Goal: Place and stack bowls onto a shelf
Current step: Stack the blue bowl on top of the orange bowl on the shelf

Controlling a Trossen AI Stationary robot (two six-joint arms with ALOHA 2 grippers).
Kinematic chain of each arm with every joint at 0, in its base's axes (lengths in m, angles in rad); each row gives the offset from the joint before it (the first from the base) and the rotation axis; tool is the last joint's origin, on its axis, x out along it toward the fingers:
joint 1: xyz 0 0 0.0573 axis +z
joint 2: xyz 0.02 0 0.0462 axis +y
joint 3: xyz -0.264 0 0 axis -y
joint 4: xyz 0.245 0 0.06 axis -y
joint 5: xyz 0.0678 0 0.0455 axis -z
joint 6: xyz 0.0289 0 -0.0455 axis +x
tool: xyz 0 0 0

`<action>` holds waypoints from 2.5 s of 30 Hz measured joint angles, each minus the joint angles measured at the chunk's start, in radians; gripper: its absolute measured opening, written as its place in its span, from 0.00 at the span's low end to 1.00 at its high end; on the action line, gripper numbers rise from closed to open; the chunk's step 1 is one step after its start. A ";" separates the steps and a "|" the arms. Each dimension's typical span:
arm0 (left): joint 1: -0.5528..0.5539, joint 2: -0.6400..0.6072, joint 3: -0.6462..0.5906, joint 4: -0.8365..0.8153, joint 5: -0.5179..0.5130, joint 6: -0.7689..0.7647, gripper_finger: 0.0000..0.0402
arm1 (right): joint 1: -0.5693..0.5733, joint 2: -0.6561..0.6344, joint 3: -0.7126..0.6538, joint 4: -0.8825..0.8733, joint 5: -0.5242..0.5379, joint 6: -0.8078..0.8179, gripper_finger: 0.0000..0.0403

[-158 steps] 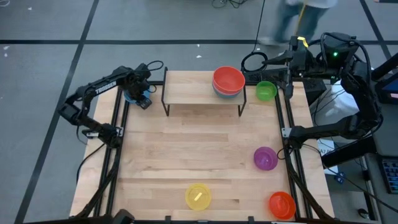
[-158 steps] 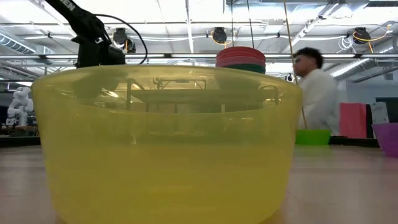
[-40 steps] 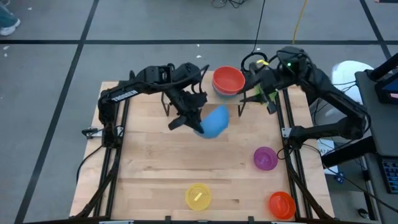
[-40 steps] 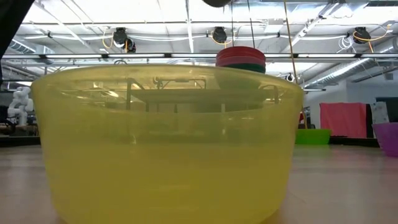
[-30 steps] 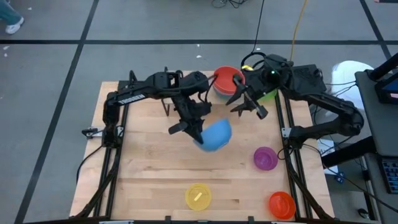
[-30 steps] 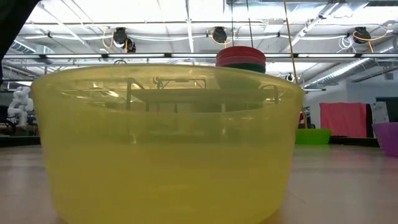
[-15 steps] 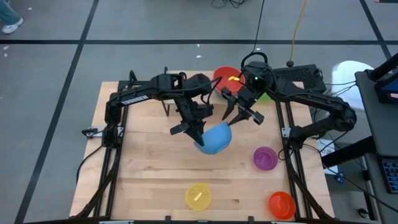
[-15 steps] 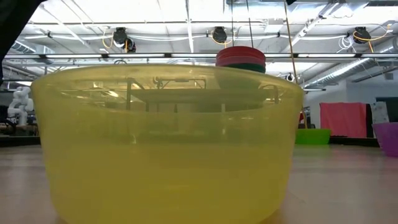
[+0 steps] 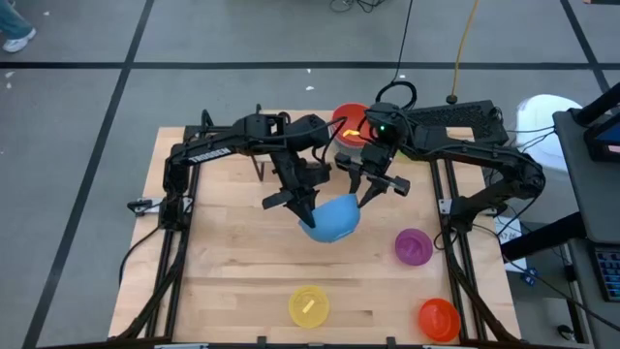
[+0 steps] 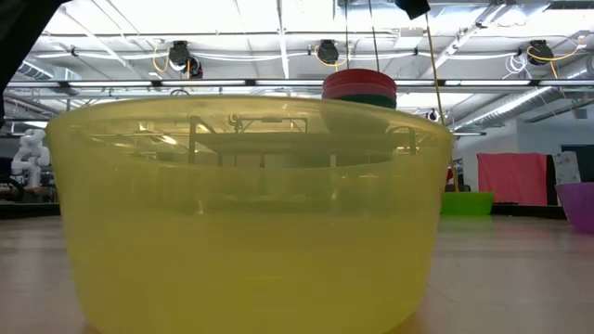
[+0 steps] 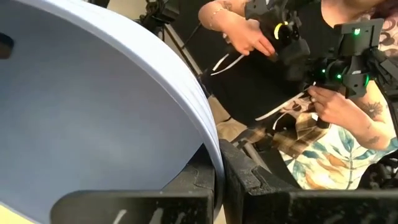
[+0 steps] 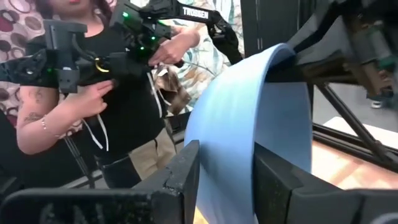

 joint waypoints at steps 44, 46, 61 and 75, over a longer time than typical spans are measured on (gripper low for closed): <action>0.057 -0.066 0.000 0.105 0.030 0.040 0.15 | -0.029 0.009 0.001 0.101 -0.024 -0.066 0.00; 0.057 -0.066 0.000 0.105 0.033 0.041 0.15 | -0.029 0.009 0.001 0.100 -0.025 -0.068 0.00; 0.048 -0.066 0.000 0.138 0.002 -0.019 0.18 | -0.033 0.009 0.001 0.096 -0.031 -0.055 0.00; 0.046 -0.067 0.000 0.141 -0.049 -0.024 0.20 | -0.057 0.009 0.000 0.095 -0.056 -0.042 0.00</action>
